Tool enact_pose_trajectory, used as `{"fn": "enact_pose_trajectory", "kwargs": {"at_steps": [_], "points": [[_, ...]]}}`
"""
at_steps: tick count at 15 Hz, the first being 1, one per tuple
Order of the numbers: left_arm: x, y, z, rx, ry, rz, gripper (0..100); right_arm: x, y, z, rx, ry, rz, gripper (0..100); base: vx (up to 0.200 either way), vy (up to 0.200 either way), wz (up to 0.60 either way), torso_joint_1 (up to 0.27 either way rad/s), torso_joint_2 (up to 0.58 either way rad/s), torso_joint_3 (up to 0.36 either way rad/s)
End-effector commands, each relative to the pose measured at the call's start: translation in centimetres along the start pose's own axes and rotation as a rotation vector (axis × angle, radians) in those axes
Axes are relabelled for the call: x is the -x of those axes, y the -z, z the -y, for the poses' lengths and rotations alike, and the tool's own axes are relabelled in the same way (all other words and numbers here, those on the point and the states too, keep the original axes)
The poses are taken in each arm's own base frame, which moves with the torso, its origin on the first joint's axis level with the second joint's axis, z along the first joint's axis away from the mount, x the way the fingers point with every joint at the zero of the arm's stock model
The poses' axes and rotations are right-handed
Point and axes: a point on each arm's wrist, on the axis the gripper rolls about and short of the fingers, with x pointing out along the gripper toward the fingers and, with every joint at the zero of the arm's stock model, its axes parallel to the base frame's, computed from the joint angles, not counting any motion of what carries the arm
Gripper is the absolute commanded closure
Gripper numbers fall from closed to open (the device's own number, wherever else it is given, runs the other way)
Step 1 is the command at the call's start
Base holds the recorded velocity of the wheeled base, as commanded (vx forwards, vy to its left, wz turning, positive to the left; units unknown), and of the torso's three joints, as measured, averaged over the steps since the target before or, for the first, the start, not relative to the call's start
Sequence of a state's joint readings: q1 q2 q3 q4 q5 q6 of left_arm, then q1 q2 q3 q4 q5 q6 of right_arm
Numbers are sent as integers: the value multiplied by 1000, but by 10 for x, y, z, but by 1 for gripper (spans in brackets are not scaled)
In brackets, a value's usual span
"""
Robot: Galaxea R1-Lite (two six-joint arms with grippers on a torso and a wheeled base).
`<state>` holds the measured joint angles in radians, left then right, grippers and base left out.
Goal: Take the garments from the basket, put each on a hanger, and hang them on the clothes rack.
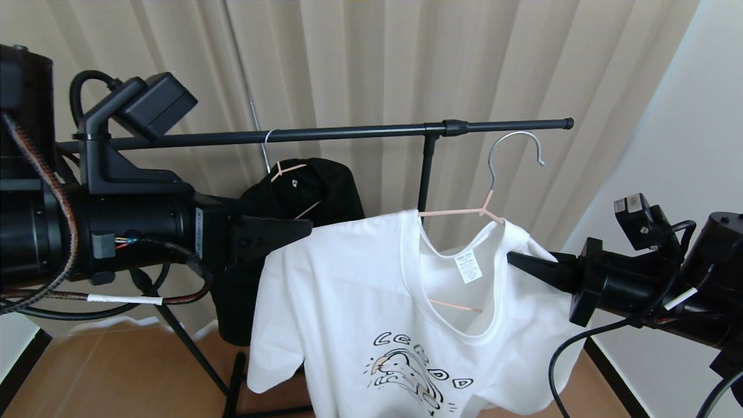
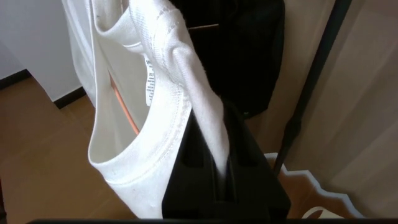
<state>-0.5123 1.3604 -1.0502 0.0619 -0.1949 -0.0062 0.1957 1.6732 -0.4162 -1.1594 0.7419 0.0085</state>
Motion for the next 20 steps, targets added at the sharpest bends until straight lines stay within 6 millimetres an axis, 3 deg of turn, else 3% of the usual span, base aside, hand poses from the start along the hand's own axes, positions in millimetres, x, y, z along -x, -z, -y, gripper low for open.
{"fn": "enact_pose_trajectory", "kwargs": {"at_steps": [1, 6, 11, 20], "points": [[-18, -7, 8, -44, 43, -32, 0, -1, 4, -1, 5, -6, -13, 100, 0, 0, 0, 0, 0, 0], [-46, -25, 21, -214, 124, -130, 0, 0, 5, -3, 23, -12, -18, 100, 0, 0, 0, 0, 0, 0], [-56, -21, 30, -324, 316, -136, 0, -4, 7, -11, 24, -44, -24, 100, 0, 0, 0, 0, 0, 0], [-90, -14, 33, -376, 416, -169, 0, -5, 8, -16, 37, -64, -29, 100, 0, 0, 0, 0, 0, 0]]}}
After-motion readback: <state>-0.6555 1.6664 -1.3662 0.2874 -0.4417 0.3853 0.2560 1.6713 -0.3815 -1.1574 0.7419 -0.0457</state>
